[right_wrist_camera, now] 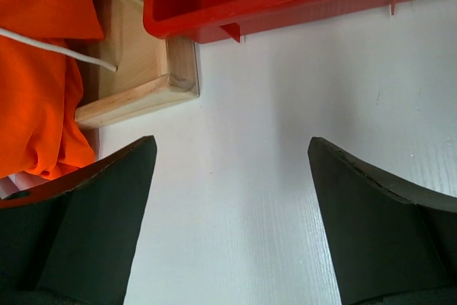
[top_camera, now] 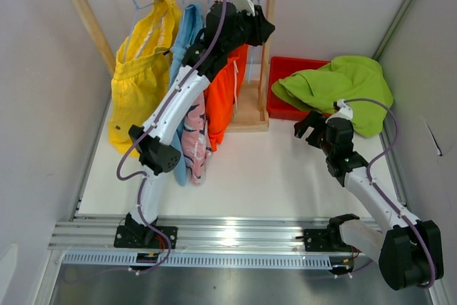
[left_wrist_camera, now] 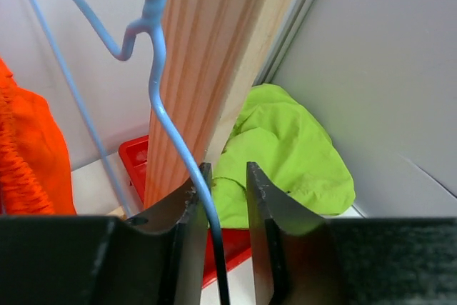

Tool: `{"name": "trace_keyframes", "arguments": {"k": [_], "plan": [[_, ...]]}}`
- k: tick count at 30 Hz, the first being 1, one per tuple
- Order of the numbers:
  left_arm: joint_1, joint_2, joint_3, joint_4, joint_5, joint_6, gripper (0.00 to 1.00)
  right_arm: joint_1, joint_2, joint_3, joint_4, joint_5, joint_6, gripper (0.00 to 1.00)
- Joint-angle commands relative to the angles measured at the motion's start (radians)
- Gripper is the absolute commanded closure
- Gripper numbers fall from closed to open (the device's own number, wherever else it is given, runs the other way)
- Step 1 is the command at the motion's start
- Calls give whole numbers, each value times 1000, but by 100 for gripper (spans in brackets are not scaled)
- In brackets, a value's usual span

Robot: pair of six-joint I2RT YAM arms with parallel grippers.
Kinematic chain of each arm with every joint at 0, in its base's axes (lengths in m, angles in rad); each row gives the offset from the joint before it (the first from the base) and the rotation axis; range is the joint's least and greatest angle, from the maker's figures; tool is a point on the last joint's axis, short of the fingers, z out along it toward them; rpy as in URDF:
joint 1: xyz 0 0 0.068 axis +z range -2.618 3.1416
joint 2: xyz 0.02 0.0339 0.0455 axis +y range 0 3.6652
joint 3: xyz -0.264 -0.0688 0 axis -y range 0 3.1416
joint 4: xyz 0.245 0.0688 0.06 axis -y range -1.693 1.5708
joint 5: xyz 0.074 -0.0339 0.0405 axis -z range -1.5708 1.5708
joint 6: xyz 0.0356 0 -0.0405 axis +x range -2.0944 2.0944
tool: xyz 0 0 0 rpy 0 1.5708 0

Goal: Remove the shorts from the hanger

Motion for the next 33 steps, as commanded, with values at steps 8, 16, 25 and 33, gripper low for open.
{"name": "trace_keyframes", "arguments": {"k": [8, 16, 25, 33], "plan": [[31, -146, -8, -13, 76, -18, 37, 91, -22, 8, 13, 83, 38, 6], [25, -449, -190, -77, 93, 31, 16, 145, -59, 10, -14, 157, 55, 1], [42, -539, -255, -189, -36, 117, 15, 185, -87, 16, -71, 186, 64, 1], [44, -494, -313, -172, -61, 117, 32, 190, -121, 8, -103, 202, 47, 0]]}}
